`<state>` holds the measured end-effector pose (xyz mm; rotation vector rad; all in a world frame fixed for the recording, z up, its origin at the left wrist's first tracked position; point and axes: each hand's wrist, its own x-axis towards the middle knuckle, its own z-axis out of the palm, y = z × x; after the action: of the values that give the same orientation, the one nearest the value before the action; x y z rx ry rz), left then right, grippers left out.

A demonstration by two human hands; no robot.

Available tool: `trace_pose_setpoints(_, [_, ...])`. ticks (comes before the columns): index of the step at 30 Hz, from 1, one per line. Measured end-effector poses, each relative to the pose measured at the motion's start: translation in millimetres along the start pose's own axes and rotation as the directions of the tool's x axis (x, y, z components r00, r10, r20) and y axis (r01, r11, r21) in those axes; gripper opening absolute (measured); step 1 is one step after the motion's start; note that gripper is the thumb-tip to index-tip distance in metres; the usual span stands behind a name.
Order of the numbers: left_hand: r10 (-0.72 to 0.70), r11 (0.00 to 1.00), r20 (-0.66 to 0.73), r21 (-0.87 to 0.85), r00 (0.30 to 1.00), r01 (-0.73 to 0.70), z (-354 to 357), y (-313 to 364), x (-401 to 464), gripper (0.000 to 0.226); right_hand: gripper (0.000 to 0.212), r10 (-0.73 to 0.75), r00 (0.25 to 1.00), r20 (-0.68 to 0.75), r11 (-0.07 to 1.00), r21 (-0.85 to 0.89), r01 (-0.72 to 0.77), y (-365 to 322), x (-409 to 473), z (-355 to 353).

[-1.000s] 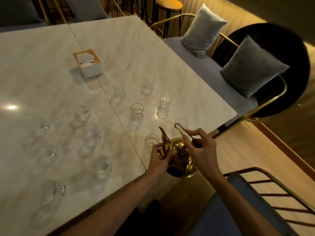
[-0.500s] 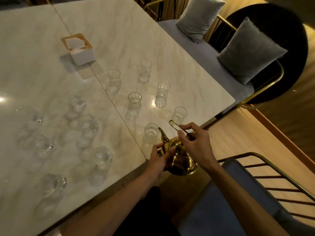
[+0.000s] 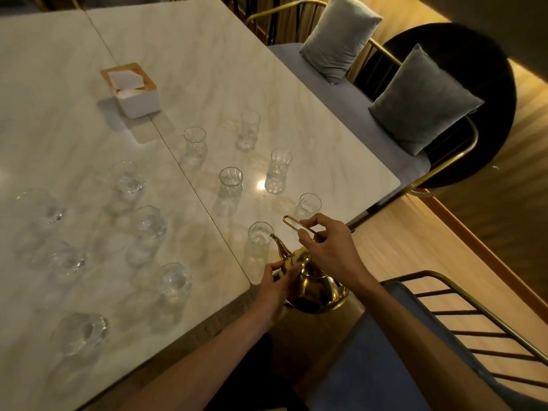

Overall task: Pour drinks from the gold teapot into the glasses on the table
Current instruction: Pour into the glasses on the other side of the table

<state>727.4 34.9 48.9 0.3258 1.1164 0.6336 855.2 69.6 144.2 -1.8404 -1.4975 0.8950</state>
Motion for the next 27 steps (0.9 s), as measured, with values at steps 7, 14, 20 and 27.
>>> trace_pose_setpoints(7, [-0.086,0.996,-0.025,-0.02,0.996,0.086,0,1,4,0.067,0.016,0.0,0.999,0.048,0.997,-0.075,0.004,-10,9,0])
trace_pose_setpoints(14, [-0.111,0.994,-0.006,-0.007,0.994,0.111,-2,2,6,0.07,0.014,0.002,0.998,0.055,0.994,-0.114,0.004,-19,12,-1])
trace_pose_setpoints(20, [-0.103,0.994,0.039,-0.023,0.994,0.104,1,4,3,0.074,0.013,0.002,0.998,0.067,0.988,-0.152,0.009,-20,18,-1])
trace_pose_setpoints(27, [-0.115,0.993,0.06,-0.02,0.992,0.117,2,6,6,0.072,0.013,0.007,0.998,0.069,0.986,-0.169,0.005,-21,20,-4])
